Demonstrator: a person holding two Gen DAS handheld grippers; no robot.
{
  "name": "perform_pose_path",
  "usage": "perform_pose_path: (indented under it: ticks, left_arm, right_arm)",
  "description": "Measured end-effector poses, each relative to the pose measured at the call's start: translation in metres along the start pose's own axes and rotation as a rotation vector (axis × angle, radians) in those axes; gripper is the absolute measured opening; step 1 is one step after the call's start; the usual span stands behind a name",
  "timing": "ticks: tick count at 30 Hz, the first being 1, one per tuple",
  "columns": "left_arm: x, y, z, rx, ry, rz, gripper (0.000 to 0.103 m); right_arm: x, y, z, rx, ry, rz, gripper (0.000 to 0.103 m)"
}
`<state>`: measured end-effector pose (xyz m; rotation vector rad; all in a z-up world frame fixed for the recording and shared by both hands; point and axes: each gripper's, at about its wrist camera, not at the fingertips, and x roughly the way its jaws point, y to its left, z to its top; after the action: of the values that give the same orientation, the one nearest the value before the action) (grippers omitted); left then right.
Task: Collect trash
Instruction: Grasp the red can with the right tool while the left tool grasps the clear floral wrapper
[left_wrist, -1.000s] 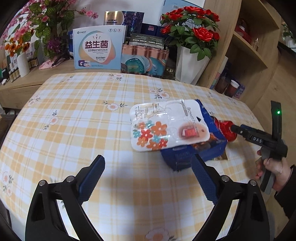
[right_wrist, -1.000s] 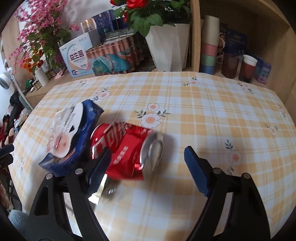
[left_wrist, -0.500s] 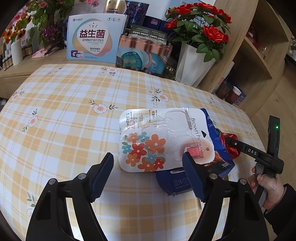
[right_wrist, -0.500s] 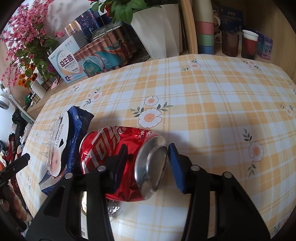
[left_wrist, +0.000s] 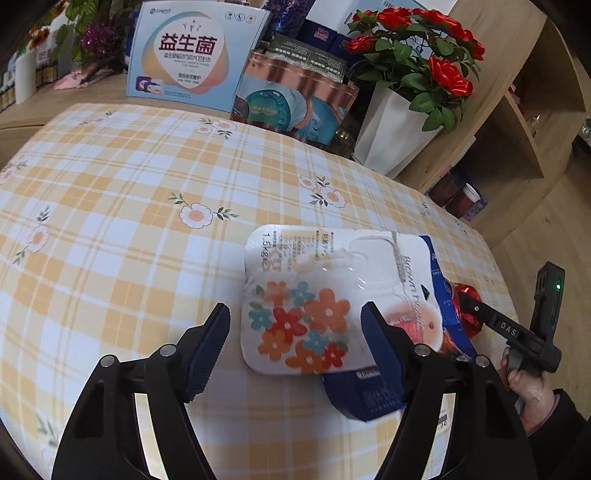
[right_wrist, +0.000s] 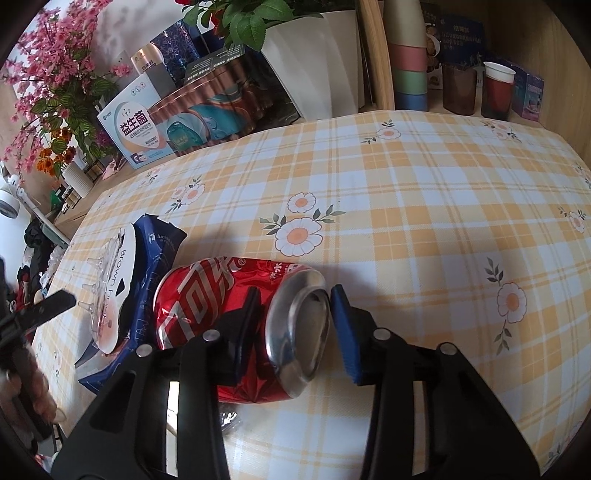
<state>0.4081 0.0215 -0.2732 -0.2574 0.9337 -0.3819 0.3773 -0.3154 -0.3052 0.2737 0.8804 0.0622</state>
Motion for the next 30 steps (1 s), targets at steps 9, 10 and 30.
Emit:
perform_pose_path:
  ticks: [9, 10, 30]
  left_arm:
    - [0.026, 0.023, 0.019, 0.008, 0.004, -0.074, 0.079]
    - [0.028, 0.023, 0.02, 0.018, 0.002, -0.083, 0.08]
    - [0.065, 0.009, 0.041, 0.024, 0.071, -0.234, 0.083]
  right_arm:
    - [0.001, 0.0, 0.001, -0.02, 0.002, 0.014, 0.041]
    - [0.001, 0.0, 0.001, -0.02, 0.003, 0.016, 0.041]
    - [0.002, 0.002, 0.003, -0.05, 0.007, 0.017, 0.036]
